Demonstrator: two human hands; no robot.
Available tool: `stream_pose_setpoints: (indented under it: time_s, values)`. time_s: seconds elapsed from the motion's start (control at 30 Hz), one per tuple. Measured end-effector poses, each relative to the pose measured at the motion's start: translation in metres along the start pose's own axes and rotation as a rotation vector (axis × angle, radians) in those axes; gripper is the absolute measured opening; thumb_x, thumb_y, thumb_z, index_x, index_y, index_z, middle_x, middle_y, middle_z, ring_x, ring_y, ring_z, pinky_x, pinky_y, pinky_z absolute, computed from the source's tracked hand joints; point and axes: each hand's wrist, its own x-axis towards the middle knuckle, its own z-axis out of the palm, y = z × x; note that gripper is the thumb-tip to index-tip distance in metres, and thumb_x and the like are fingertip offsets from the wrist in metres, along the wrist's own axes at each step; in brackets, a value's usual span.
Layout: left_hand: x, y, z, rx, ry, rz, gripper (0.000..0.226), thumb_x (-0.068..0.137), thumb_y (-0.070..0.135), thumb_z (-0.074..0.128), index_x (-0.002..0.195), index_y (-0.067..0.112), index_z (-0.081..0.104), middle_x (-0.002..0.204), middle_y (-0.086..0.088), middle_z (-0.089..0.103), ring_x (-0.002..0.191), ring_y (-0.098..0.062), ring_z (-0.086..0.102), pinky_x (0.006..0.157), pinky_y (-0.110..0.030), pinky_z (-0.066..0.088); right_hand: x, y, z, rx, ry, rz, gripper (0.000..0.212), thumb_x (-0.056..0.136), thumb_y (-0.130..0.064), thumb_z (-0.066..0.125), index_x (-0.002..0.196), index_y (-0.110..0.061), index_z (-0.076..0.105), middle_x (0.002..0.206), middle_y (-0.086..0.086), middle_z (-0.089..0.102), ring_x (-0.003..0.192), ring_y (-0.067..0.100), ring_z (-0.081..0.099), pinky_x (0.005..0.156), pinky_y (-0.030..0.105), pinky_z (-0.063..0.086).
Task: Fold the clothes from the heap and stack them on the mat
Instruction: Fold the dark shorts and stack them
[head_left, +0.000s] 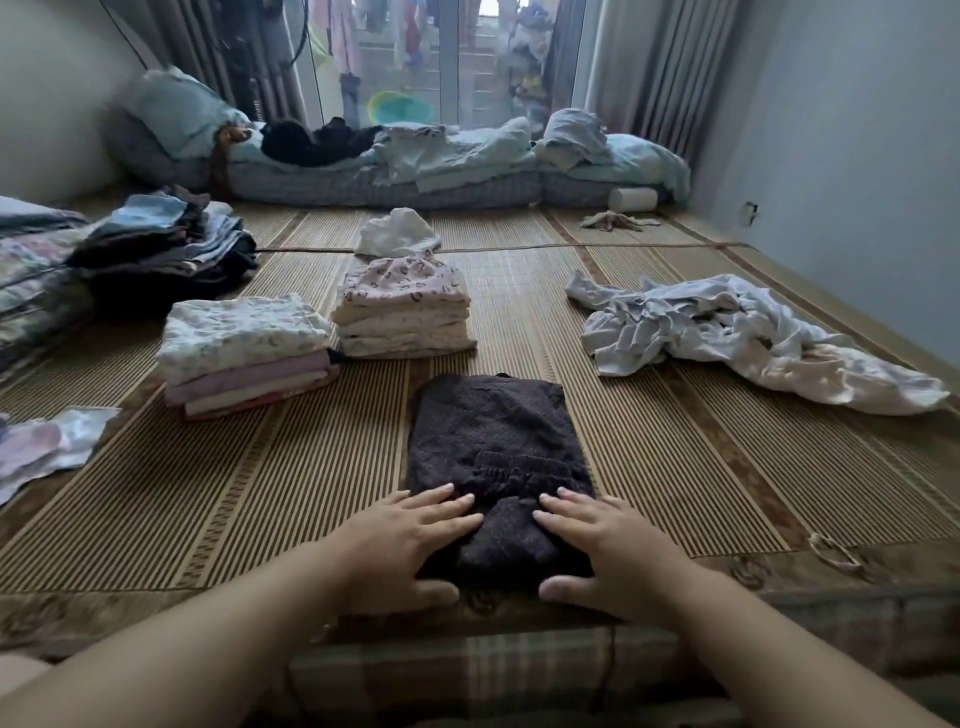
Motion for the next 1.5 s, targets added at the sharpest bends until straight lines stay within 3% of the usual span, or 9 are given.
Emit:
stream_pose_setpoints:
  time_s: [0.2, 0.3, 0.43, 0.6, 0.7, 0.87, 1.07, 1.27, 1.5]
  values:
    - [0.010, -0.009, -0.009, 0.050, -0.070, -0.042, 0.068, 0.085, 0.040, 0.043, 0.149, 0.043, 0.019, 0.157, 0.021, 0.013, 0.145, 0.000, 0.003, 0.118, -0.036, 0.009, 0.012, 0.010, -0.005, 0.073, -0.067, 0.014, 0.071, 0.081, -0.030, 0.060, 0.147, -0.028, 0.034, 0.154, -0.013, 0.029, 0.142, 0.003, 0.020, 0.113, 0.020, 0.016]
    - [0.011, -0.010, -0.022, -0.053, 0.061, -0.046, 0.046, 0.087, 0.035, 0.044, 0.131, 0.039, 0.054, 0.142, 0.019, 0.047, 0.138, -0.001, 0.032, 0.113, -0.029, 0.024, 0.012, 0.014, -0.019, 0.229, 0.064, 0.052, 0.030, 0.078, -0.022, 0.059, 0.106, -0.028, 0.070, 0.104, -0.009, 0.069, 0.094, 0.007, 0.062, 0.087, 0.031, 0.054]
    - [-0.001, -0.009, -0.046, -0.695, 0.235, -0.139, 0.026, 0.070, 0.039, 0.047, 0.079, 0.032, 0.071, 0.072, 0.010, 0.068, 0.065, -0.007, 0.063, 0.061, -0.029, 0.050, 0.012, 0.014, -0.054, 0.627, 0.084, 0.146, 0.016, 0.066, -0.031, 0.057, 0.078, -0.030, 0.067, 0.069, -0.006, 0.066, 0.059, 0.010, 0.061, 0.051, 0.023, 0.051]
    - [0.017, -0.028, -0.078, -1.127, 0.392, -0.216, 0.016, 0.070, 0.033, 0.056, 0.065, 0.024, 0.068, 0.055, 0.005, 0.055, 0.050, -0.009, 0.049, 0.046, -0.023, 0.039, 0.048, 0.019, -0.101, 0.742, 0.195, 0.185, 0.030, 0.060, -0.038, 0.057, 0.088, -0.036, 0.066, 0.072, -0.005, 0.068, 0.060, 0.009, 0.061, 0.054, 0.024, 0.047]
    - [0.048, -0.045, -0.090, -1.109, 0.502, -0.335, 0.027, 0.089, 0.027, 0.053, 0.068, 0.025, 0.070, 0.059, 0.005, 0.061, 0.055, -0.012, 0.056, 0.054, -0.031, 0.045, 0.089, 0.035, -0.103, 0.798, 0.278, 0.295, 0.031, 0.072, -0.025, 0.061, 0.102, -0.033, 0.064, 0.088, -0.001, 0.071, 0.078, 0.014, 0.066, 0.069, 0.030, 0.053]
    - [0.101, -0.067, -0.078, -0.942, 0.395, -0.641, 0.050, 0.099, 0.050, 0.035, 0.119, 0.014, 0.063, 0.122, -0.010, 0.063, 0.114, -0.027, 0.056, 0.102, -0.047, 0.041, 0.135, 0.053, -0.070, 0.739, 0.321, 0.553, 0.062, 0.086, -0.032, 0.065, 0.141, -0.020, 0.040, 0.122, 0.006, 0.062, 0.110, 0.021, 0.058, 0.099, 0.037, 0.045]
    - [0.100, -0.066, -0.028, -0.577, 0.256, -0.760, 0.089, 0.072, 0.067, 0.063, 0.144, 0.022, 0.035, 0.136, -0.005, 0.052, 0.124, -0.026, 0.049, 0.101, -0.035, 0.039, 0.114, 0.045, -0.036, 0.581, -0.039, 0.521, 0.124, 0.051, -0.073, 0.072, 0.151, -0.029, 0.013, 0.144, 0.003, 0.038, 0.127, 0.020, 0.041, 0.104, 0.036, 0.041]
    - [0.094, -0.061, -0.009, -0.619, 0.460, -0.800, 0.068, 0.082, 0.050, 0.064, 0.140, 0.023, 0.041, 0.130, -0.001, 0.057, 0.120, -0.024, 0.052, 0.101, -0.037, 0.041, 0.077, 0.024, -0.015, 0.550, 0.385, 0.676, 0.043, 0.069, -0.060, 0.070, 0.092, -0.027, 0.058, 0.097, -0.005, 0.058, 0.092, 0.014, 0.057, 0.081, 0.034, 0.051]
    - [0.090, -0.061, -0.017, -0.890, 0.555, -0.784, 0.049, 0.087, 0.026, 0.064, 0.134, 0.020, 0.049, 0.125, 0.000, 0.060, 0.100, -0.011, 0.054, 0.080, -0.025, 0.040, 0.074, -0.005, -0.024, 0.459, 0.228, 0.515, 0.042, 0.077, -0.047, 0.069, 0.055, -0.018, 0.048, 0.061, -0.005, 0.051, 0.056, 0.007, 0.048, 0.049, 0.024, 0.034]
